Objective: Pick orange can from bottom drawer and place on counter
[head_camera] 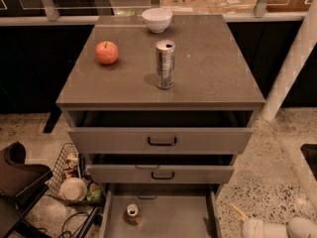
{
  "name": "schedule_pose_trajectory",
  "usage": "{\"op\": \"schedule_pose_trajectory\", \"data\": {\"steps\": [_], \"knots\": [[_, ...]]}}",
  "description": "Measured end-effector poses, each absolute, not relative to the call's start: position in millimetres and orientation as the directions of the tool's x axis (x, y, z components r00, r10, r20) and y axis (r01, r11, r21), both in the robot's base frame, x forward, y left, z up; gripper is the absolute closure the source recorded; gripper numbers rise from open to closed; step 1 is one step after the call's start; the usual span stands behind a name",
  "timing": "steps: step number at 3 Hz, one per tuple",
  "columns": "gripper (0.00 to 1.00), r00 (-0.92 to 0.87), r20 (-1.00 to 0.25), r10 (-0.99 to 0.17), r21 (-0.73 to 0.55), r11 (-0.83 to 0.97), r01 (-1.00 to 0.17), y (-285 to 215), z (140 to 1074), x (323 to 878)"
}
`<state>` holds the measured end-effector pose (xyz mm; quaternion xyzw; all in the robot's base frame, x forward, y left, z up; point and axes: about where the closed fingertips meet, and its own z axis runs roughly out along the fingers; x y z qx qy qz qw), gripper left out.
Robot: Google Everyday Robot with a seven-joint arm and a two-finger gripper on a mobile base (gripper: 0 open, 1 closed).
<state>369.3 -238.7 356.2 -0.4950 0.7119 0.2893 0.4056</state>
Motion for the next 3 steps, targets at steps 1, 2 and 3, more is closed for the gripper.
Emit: {"op": "schedule_pose_trajectory", "data": {"steps": [1,2,3], "knots": [[0.0,-0.147,-0.889,-0.434,-0.004,0.329,-0.944,-211.8,336.8,372.4],[0.0,-0.106,-0.911,-0.399,-0.034,0.327,-0.944,-153.5,312.2,385.4],[0.0,-0.106,-0.911,-0.398,-0.033,0.327,-0.944,-153.4,312.2,385.4]]}}
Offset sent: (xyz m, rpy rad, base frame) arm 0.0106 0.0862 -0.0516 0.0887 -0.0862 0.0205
